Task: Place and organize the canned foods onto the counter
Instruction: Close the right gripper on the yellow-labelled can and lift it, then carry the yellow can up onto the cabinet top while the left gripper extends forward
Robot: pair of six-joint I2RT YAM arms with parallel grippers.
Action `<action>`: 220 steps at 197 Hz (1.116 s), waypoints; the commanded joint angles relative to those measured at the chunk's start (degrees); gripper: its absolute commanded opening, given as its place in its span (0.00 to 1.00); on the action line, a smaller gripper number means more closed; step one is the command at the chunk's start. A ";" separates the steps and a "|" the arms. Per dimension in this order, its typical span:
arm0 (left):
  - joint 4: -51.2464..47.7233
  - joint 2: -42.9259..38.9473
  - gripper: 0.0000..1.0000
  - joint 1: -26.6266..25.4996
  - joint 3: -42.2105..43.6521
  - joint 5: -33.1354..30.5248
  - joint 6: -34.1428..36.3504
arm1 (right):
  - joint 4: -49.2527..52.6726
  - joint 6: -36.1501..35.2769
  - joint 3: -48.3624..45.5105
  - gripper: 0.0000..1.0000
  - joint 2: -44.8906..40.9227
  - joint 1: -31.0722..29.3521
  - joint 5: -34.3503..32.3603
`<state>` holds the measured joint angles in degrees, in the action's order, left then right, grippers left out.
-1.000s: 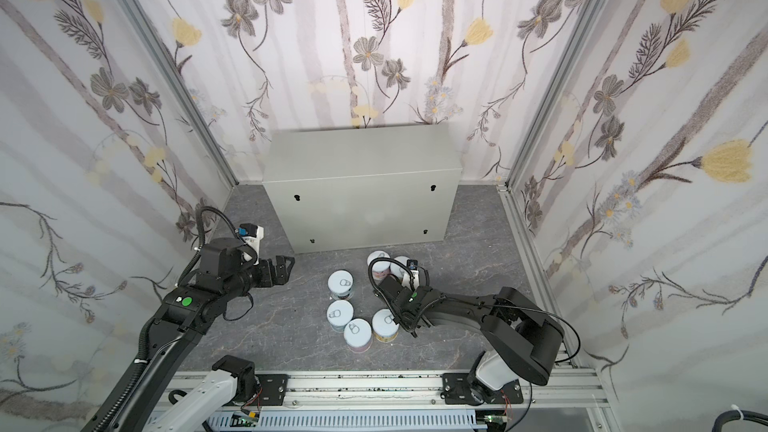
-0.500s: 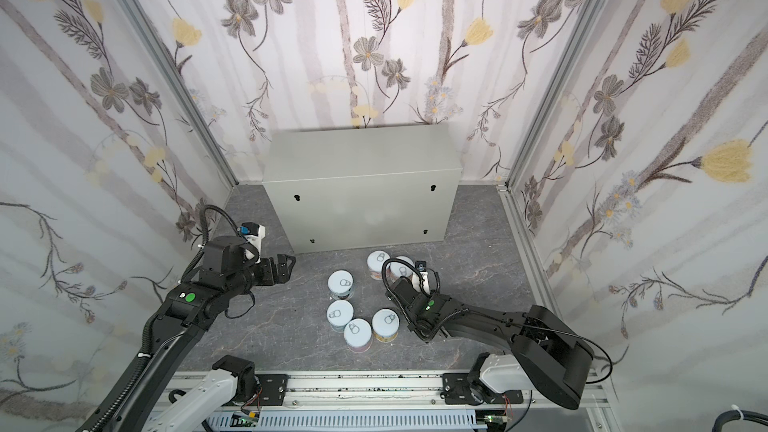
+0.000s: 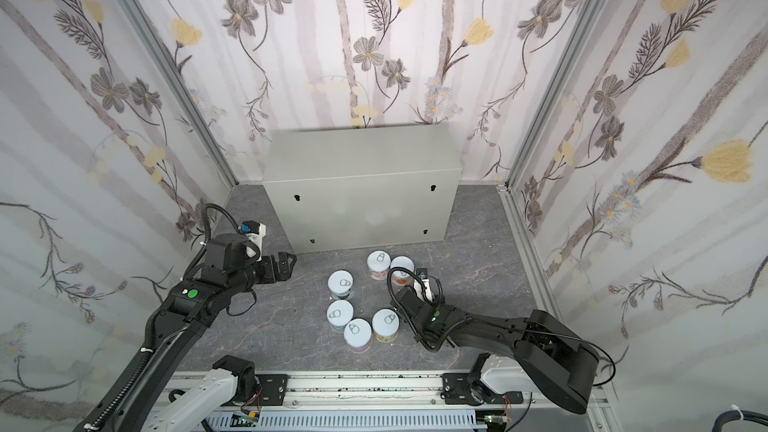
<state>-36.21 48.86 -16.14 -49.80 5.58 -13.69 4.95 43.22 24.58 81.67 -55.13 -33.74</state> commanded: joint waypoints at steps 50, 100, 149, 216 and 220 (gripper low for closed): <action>1.92 0.67 1.00 0.04 -0.03 -0.15 -0.64 | -8.31 1.60 -4.42 0.73 -2.57 -0.93 -3.48; 1.58 0.28 1.00 0.10 0.06 -0.84 -0.68 | -7.18 -2.11 -4.16 0.59 -10.34 -1.82 -5.74; 1.52 -0.10 1.00 0.05 0.16 -1.45 -0.63 | -0.99 -14.62 5.23 0.56 -21.35 1.12 -4.56; 2.11 -1.74 1.00 0.02 0.32 -0.44 -0.11 | 10.68 -33.78 38.07 0.56 -14.36 16.37 9.30; 2.15 -1.83 1.00 0.04 0.32 0.08 0.02 | 11.50 -34.29 40.43 0.56 -13.08 17.25 9.91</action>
<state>-35.79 47.64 -16.14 -49.60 4.51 -13.72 13.08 17.12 54.85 63.68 -41.56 -30.17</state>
